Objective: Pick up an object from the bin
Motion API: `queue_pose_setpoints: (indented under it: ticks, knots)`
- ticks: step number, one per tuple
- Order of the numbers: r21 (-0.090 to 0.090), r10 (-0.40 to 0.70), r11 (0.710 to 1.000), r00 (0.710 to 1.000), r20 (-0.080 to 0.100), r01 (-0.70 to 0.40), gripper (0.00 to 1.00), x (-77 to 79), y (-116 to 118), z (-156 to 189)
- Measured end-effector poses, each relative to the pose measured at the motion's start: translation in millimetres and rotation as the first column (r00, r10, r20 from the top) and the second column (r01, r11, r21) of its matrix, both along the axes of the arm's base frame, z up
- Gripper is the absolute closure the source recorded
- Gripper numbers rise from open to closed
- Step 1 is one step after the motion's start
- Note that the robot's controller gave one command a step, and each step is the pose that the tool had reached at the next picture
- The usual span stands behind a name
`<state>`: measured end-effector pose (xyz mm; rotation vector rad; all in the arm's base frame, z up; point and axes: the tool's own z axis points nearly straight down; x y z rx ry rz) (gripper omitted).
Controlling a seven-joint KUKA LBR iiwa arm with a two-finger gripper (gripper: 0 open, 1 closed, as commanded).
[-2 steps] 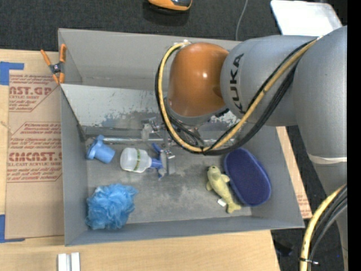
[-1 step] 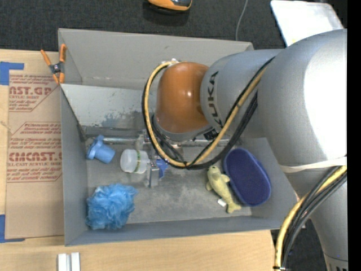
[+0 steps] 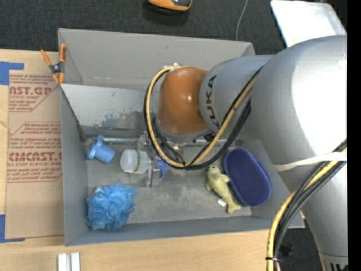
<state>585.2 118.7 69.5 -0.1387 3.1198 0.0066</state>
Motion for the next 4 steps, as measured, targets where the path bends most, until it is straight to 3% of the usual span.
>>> queue_pose_setpoints:
  ticks: [1,2,3,4]
  knots:
    - [0.003,-0.09,0.996,0.996,-0.003,0.09,1.0,-13.5,-4.9,0.5]
    - [0.004,-0.09,0.996,0.996,-0.003,0.09,1.0,-13.4,-4.8,0.5]
    - [0.001,-0.09,0.996,0.996,-0.012,0.09,1.0,-16.4,-5.0,39.8]
    - [0.002,-0.089,0.996,0.996,-0.013,0.089,1.0,-16.3,-4.6,103.2]
